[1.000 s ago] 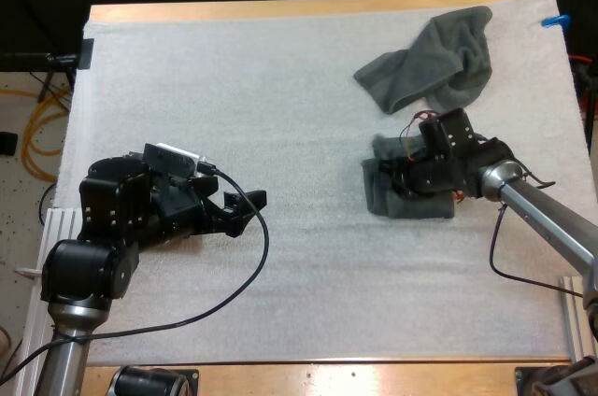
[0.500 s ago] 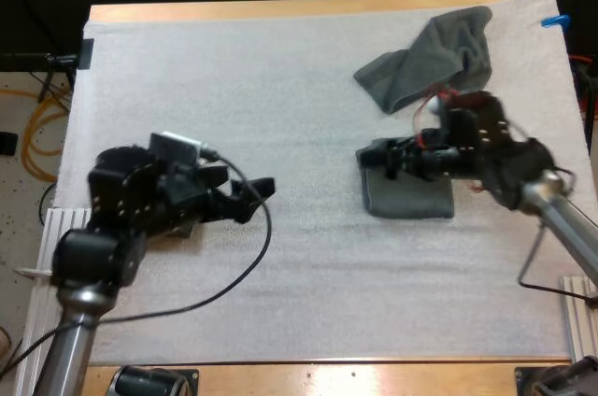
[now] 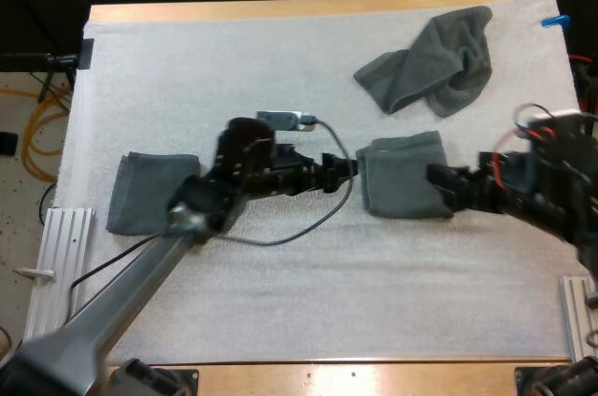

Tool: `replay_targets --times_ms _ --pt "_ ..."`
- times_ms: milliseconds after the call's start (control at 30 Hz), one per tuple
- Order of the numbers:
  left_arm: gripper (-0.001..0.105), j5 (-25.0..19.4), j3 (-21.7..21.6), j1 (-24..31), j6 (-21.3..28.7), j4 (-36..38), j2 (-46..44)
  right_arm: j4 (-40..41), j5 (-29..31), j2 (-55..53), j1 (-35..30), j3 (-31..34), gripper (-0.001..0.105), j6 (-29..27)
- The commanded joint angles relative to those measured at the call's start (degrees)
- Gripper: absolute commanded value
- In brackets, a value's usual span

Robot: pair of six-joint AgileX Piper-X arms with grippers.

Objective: Pick towel from pile fold and stack

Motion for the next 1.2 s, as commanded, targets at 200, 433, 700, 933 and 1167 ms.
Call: replay_targets --times_ms 200,433,700,933,1167 --pt "0.086 1.4 -3.1 -2.3 -7.9 -5.0 15.0 6.0 7.0 -8.2 0.1 -0.5 0.078 -0.7" --pt "0.086 6.7 -11.9 -3.8 -14.1 -2.5 25.8 7.6 8.7 -9.5 0.1 -0.5 0.078 -0.1" --pt "0.086 4.4 -18.6 -7.3 -15.0 7.2 30.1 8.6 8.9 -9.5 0.1 -0.5 0.078 0.1" --pt "0.075 3.5 -21.5 -9.1 -15.0 8.9 31.5 9.5 8.9 -9.5 0.1 -0.5 0.078 0.1" --pt "0.023 3.5 -21.4 -9.1 -14.5 8.9 31.5 9.5 8.9 -9.5 0.1 -0.5 0.078 0.0"
